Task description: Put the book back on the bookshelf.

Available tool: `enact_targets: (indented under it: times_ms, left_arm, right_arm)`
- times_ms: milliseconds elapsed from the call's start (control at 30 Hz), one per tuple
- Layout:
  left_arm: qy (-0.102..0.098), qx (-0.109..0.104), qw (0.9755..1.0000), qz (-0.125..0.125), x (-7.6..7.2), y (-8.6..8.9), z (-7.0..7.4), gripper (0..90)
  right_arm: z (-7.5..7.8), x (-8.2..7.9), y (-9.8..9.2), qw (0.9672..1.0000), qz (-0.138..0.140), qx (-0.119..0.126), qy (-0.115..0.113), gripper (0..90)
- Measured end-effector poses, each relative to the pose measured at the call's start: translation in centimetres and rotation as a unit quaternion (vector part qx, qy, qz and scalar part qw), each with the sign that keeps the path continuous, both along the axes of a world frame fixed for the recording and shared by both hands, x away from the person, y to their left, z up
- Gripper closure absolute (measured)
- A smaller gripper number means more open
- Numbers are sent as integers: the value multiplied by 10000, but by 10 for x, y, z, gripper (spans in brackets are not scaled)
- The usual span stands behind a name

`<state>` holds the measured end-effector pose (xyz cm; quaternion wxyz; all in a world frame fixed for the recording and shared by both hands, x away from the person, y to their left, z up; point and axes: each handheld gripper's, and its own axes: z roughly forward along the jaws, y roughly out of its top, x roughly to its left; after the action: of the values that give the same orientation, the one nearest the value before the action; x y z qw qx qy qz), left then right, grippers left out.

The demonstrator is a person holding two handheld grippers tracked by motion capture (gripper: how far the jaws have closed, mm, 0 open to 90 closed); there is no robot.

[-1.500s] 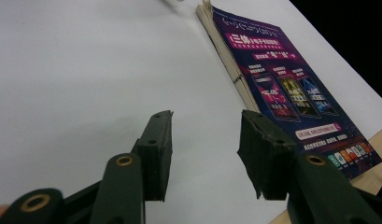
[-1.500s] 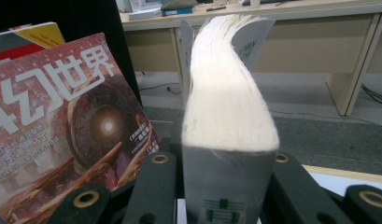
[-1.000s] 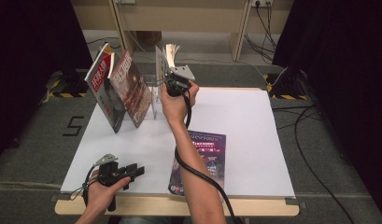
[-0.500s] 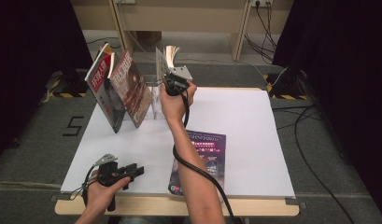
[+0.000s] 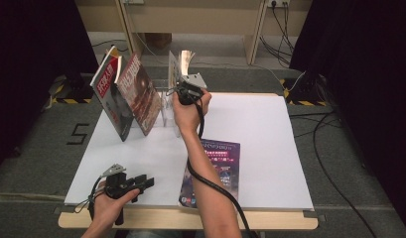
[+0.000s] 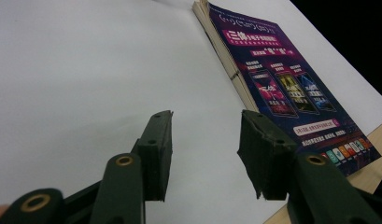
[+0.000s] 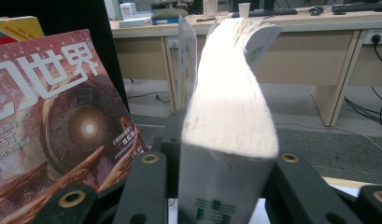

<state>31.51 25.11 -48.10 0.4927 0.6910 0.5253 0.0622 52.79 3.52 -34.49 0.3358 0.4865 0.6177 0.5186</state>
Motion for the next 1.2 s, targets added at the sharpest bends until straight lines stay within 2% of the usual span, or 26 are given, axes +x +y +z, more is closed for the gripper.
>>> enact_targets:
  times_ms: [67, 433, 633, 1200]
  left_arm:
    - [5, 2, 10000, 0, 0, 0, 0, 535]
    - [-12, -5, 10000, -1, 0, 0, 0, 535]
    - [3, 18, 10000, -19, 0, -1, -1, 534]
    - [-17, 30, 10000, -48, -1, -5, 0, 534]
  right_arm:
    - [0, -1, -1, 10000, 21, -54, -6, 658]
    - [-2, -4, -6, 9998, 141, 31, 129, 587]
    - [-3, -12, -12, 9997, 229, 61, 110, 553]
    - [-2, -38, -29, 9986, 518, 76, 94, 534]
